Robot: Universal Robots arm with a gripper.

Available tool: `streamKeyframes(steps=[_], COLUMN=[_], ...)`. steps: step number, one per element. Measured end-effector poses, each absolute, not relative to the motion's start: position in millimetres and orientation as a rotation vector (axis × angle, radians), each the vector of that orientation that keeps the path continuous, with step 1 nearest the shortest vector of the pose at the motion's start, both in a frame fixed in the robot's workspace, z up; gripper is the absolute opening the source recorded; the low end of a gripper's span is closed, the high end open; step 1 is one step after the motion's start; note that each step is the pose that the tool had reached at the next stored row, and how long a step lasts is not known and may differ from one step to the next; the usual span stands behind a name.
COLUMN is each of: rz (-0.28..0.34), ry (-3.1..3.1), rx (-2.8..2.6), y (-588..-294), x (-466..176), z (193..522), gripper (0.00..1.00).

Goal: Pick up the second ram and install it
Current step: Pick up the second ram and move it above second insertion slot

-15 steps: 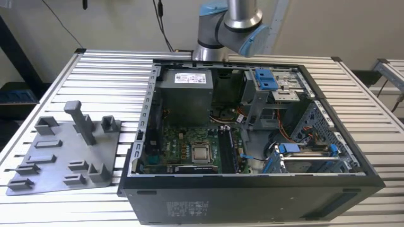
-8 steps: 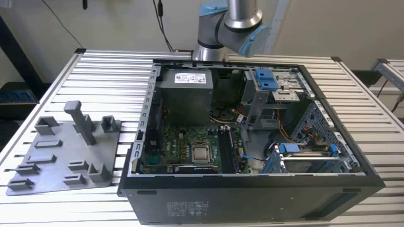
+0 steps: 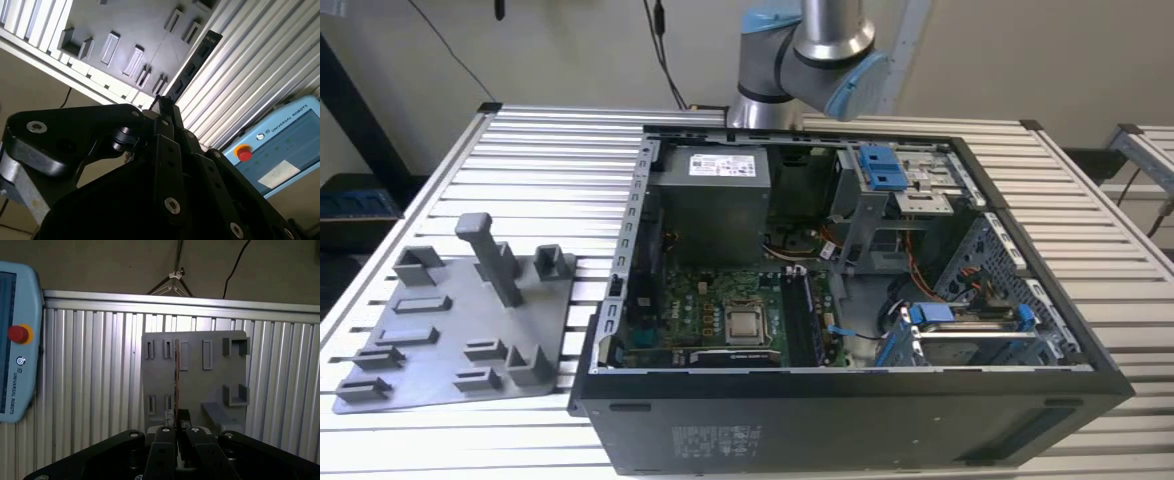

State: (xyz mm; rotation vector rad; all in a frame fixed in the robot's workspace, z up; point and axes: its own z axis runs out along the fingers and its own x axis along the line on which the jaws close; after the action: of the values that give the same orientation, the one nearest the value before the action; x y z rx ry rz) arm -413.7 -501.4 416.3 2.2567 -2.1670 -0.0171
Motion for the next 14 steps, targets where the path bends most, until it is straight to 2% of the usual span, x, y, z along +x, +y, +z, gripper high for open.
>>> streamKeyframes(steps=[14], rz=[-0.018], ry=[-2.167], rx=[2.256], y=[-501.4], x=[-354.2], z=[416.3], gripper=[0.14])
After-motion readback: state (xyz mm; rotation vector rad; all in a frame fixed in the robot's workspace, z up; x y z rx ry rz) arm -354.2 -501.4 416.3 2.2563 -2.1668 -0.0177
